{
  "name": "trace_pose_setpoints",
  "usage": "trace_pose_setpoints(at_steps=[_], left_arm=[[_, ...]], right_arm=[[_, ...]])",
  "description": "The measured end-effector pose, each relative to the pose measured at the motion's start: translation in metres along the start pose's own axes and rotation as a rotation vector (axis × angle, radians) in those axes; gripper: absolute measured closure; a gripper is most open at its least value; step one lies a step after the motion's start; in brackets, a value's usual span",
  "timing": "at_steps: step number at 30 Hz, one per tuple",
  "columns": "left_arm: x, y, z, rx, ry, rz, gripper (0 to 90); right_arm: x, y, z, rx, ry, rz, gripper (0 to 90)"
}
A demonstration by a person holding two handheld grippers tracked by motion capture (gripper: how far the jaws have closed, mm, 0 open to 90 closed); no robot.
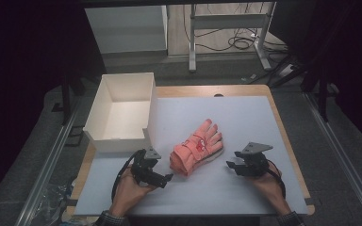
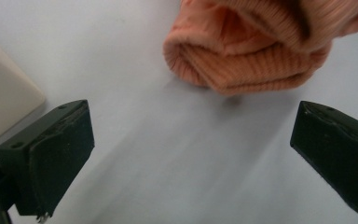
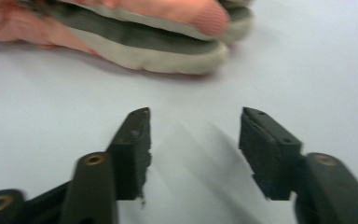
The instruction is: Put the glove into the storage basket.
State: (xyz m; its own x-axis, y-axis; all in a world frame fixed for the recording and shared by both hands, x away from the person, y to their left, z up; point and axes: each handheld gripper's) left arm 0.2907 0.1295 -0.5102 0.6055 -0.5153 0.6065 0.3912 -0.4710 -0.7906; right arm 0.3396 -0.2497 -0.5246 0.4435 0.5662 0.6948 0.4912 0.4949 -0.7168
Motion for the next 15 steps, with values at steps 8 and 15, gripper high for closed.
trace_pose_setpoints(at_steps=[8, 15], left_arm=[[0.021, -0.01, -0.006, -0.005, 0.026, 0.015, 0.0], [0.048, -0.013, -0.014, -0.008, 0.068, 0.033, 0.0]], right_arm=[[-0.005, -0.003, -0.016, -0.068, 0.048, 0.009, 25.6], [-0.009, -0.002, -0.025, -0.092, 0.091, 0.024, 14.5]])
Point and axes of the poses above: each handheld gripper's, and its own axes: y roughly forward along the jaws, x roughly out of its top, z roughly to its left, and after that the axes turned 4 degrees about z, right-handed
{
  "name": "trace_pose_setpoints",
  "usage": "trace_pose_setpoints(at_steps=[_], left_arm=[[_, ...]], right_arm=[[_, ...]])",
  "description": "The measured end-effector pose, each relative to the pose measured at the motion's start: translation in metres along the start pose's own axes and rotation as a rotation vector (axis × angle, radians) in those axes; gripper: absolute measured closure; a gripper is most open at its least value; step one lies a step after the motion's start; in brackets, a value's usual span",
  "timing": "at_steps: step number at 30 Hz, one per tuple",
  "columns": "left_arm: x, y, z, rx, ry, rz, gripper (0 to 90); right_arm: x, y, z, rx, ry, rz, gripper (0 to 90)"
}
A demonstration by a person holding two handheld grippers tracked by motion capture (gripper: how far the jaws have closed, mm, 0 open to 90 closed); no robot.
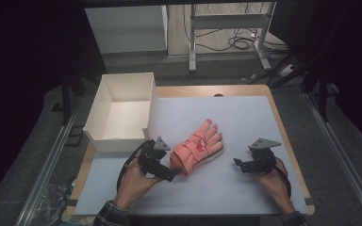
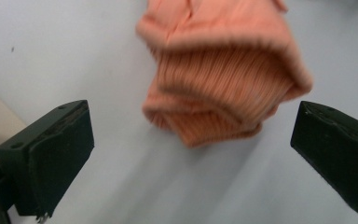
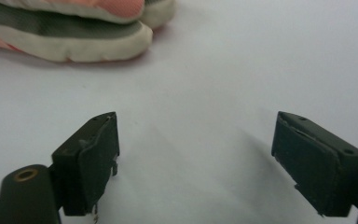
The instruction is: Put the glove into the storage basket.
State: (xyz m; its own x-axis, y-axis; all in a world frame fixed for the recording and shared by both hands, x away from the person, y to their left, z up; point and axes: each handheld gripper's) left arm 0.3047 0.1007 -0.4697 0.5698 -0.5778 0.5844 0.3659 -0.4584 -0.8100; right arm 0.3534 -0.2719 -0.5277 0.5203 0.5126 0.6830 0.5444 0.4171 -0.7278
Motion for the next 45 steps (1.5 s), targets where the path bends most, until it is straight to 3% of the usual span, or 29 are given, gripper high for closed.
trace_pose_setpoints(at_steps=[2, 10, 19, 25, 28, 37, 42, 45], left_arm=[[0.008, 0.001, -0.001, -0.012, 0.001, 0.002, 0.0], [0.039, 0.009, -0.005, -0.028, 0.026, 0.011, 0.0], [0.064, 0.045, -0.01, -0.015, 0.052, 0.068, 0.0], [0.061, 0.066, -0.012, 0.012, 0.072, 0.103, 0.0], [0.056, 0.074, -0.01, -0.011, 0.06, 0.113, 0.0], [0.041, 0.091, -0.006, -0.025, 0.041, 0.155, 0.2], [0.038, 0.094, -0.01, -0.025, 0.081, 0.184, 6.7], [0.039, 0.093, -0.01, -0.027, 0.076, 0.188, 13.5]], right_arm=[[0.0, 0.003, -0.001, 0.005, 0.007, 0.026, 13.6], [0.0, 0.003, -0.002, 0.009, 0.012, 0.028, 13.4], [-0.001, 0.003, -0.002, 0.009, 0.011, 0.028, 13.4], [-0.001, 0.004, -0.002, 0.009, 0.01, 0.027, 13.4], [-0.001, 0.004, -0.002, 0.009, 0.012, 0.027, 13.4], [-0.001, 0.004, -0.002, 0.009, 0.012, 0.027, 13.3], [-0.001, 0.004, -0.002, 0.009, 0.012, 0.028, 13.3], [-0.001, 0.004, -0.002, 0.009, 0.012, 0.028, 13.3]])
Point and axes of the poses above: each handheld gripper's, and its own axes: y roughly forward along the jaws, x roughly out of its top, z roughly to its left, and after that the axes turned 4 degrees about z, right-handed
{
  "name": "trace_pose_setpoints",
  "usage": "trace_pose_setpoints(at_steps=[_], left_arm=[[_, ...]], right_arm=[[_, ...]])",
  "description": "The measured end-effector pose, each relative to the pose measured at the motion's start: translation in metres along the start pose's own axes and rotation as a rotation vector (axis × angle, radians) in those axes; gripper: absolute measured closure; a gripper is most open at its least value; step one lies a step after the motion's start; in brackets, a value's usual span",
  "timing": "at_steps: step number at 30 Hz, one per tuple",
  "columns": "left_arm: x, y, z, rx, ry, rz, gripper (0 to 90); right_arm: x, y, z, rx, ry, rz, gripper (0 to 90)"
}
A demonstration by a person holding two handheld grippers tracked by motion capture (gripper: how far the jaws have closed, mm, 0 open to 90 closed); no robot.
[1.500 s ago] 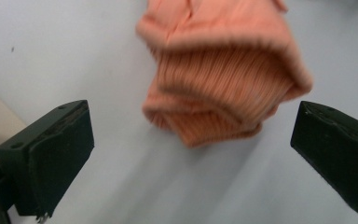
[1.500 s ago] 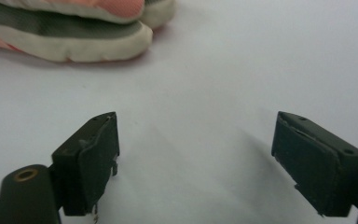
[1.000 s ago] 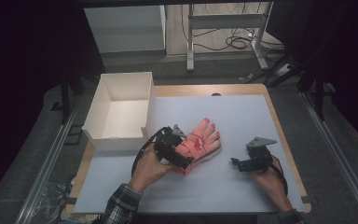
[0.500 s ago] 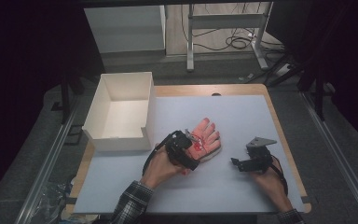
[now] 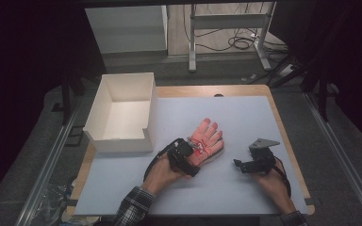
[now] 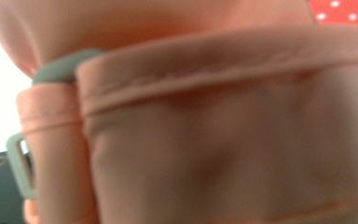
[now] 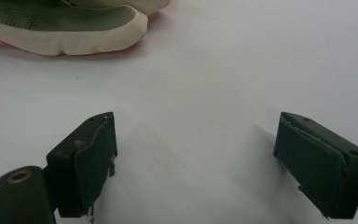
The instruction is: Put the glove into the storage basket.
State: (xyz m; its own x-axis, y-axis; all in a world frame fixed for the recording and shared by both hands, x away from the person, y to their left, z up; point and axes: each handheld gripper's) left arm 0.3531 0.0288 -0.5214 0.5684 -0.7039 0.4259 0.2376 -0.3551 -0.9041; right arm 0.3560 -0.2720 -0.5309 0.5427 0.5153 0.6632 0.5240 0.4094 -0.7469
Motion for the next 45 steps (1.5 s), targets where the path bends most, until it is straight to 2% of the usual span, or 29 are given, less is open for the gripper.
trace_pose_setpoints(at_steps=[5, 12, 14, 17, 23, 31, 45], left_arm=[[0.002, -0.006, 0.0, -0.012, 0.005, 0.012, 31.7], [0.002, -0.012, 0.0, -0.017, 0.016, 0.001, 42.8], [0.002, -0.013, 0.001, -0.025, 0.014, -0.004, 43.9], [0.002, -0.015, 0.005, -0.048, -0.011, -0.019, 45.0], [0.01, -0.02, 0.007, 0.015, -0.029, -0.02, 46.2], [0.024, -0.033, 0.015, 0.014, -0.065, -0.046, 46.0], [0.049, -0.065, 0.035, 0.053, -0.121, -0.071, 45.6]], right_arm=[[0.0, 0.0, 0.0, 0.0, 0.0, 0.0, 13.3], [0.0, 0.0, 0.0, 0.0, 0.001, 0.0, 13.3], [0.0, 0.0, 0.0, 0.0, 0.001, 0.0, 13.3], [0.0, 0.0, 0.0, 0.0, 0.002, 0.0, 13.4], [0.0, 0.0, 0.0, 0.0, 0.002, -0.001, 13.3], [0.0, 0.0, 0.0, 0.0, 0.0, -0.001, 13.3], [0.0, 0.0, 0.0, 0.001, 0.0, -0.001, 13.3]])
Point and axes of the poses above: each handheld gripper's, and its own axes: y roughly forward along the jaws, x roughly out of its top, z roughly to its left, and after that the axes turned 4 degrees about z, right-handed
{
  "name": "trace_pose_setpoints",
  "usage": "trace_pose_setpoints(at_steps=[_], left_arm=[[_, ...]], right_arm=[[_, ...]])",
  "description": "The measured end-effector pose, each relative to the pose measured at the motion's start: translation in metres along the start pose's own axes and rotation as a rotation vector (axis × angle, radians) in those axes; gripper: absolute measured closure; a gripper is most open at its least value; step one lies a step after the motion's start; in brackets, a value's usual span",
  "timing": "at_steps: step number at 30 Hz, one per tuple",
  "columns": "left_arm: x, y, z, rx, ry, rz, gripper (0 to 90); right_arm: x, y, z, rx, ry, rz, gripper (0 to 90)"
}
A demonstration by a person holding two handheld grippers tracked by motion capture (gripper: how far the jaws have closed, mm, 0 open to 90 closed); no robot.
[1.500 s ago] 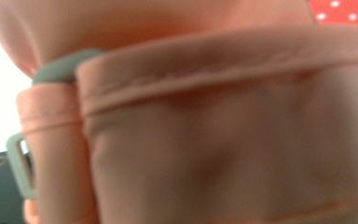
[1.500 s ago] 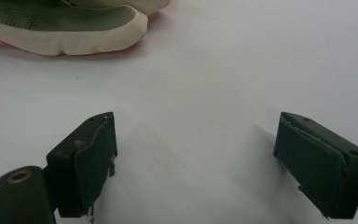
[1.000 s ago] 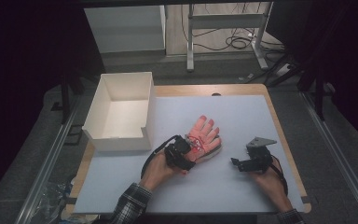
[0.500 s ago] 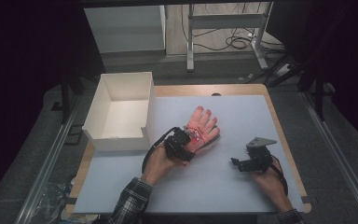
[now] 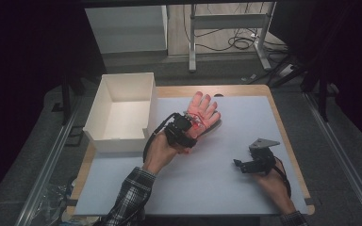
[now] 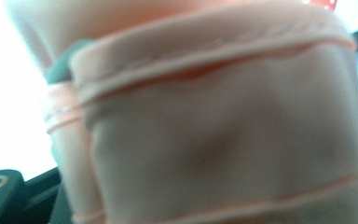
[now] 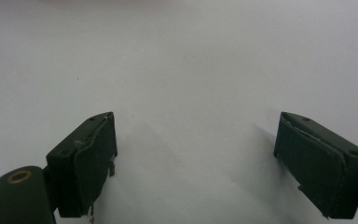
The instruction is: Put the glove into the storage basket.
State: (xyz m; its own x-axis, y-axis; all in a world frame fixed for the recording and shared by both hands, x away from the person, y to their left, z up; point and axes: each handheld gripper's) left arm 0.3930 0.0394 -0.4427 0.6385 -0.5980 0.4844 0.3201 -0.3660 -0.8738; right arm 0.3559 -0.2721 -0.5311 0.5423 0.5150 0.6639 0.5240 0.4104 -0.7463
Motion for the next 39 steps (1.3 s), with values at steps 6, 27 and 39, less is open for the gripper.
trace_pose_setpoints(at_steps=[6, 27, 39], left_arm=[[0.01, -0.013, 0.011, 0.021, -0.025, -0.01, 45.6], [0.024, -0.069, 0.054, 0.073, -0.135, -0.062, 45.2], [0.015, -0.095, 0.087, 0.131, -0.226, -0.08, 45.0]], right_arm=[[0.0, 0.0, 0.0, 0.001, 0.001, -0.001, 13.3], [0.0, 0.0, 0.0, 0.0, -0.001, -0.003, 13.3], [0.0, 0.0, 0.0, -0.001, -0.002, -0.005, 13.3]])
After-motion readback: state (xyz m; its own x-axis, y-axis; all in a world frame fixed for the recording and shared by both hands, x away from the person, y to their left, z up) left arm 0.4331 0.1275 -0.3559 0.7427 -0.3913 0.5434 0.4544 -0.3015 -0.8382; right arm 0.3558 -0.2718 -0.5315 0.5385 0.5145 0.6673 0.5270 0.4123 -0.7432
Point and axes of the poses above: each handheld gripper's, and its own axes: y roughly forward along the jaws, x roughly out of its top, z roughly to its left, and after that the axes turned 4 degrees about z, right-handed
